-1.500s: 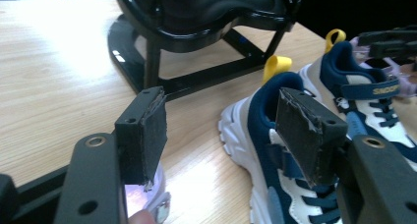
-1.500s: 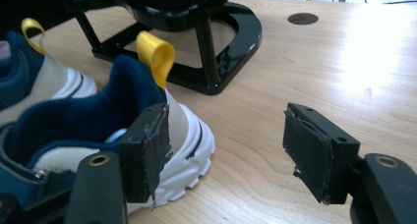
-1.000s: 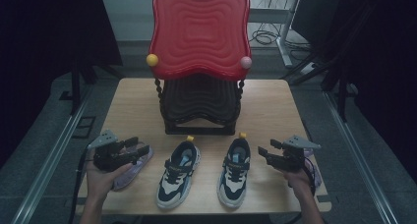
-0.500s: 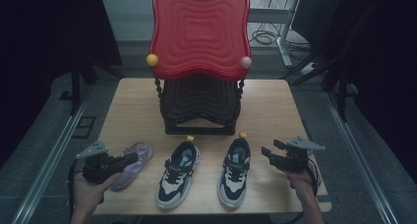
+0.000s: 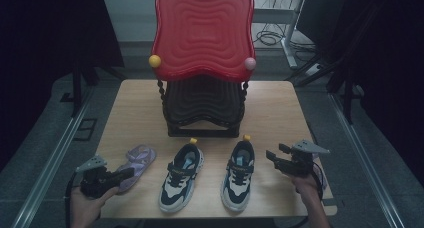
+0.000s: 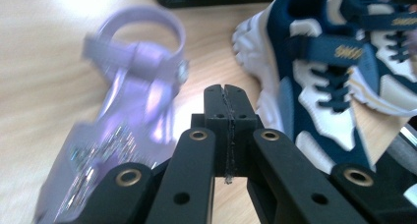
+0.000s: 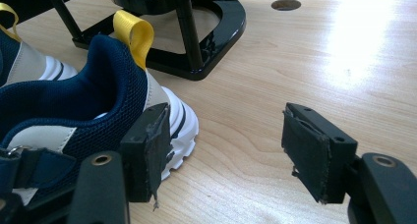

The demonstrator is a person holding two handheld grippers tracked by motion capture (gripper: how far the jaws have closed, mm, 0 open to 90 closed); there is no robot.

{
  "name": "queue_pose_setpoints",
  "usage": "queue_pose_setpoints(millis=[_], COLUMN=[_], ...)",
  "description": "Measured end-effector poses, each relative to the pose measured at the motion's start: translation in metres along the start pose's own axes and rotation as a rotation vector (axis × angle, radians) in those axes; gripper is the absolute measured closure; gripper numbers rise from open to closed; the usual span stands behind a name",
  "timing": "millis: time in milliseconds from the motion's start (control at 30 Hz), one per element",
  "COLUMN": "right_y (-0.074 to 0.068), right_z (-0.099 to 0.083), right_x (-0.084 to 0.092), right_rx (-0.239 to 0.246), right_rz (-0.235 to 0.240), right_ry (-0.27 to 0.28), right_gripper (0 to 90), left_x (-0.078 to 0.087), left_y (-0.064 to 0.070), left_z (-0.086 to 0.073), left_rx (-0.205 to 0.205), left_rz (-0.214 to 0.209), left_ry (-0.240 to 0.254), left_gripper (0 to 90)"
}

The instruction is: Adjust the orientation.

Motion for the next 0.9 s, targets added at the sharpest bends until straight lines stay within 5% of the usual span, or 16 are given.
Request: queue_pose_setpoints(millis=[333, 900], right_y=[-0.002, 0.001], right_z=[-0.003, -0.008], right_x=[0.0, 0.001], right_rx=[-0.005, -0.019], right_rz=[0.0, -0.008], right_ry=[-0.009, -0.022], right_gripper=[35.5, 36.0], left_x=[0.006, 0.002], left_y=[-0.018, -0.023], left_z=[-0.032, -0.049], left_rx=[0.047, 0.045], left_rz=[0.068, 0.128], left_ry=[-0.055, -0.104], left_gripper=[90.0, 90.0])
Point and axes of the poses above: each handheld gripper's, and its own axes: x roughly backward along the jaws, z roughly out of its top, y roughly to its right, the point moved 7 cm from there along -x, roughly forward along the jaws, and after that the axes turned 7 degrees about x, right-handed, at the moved point
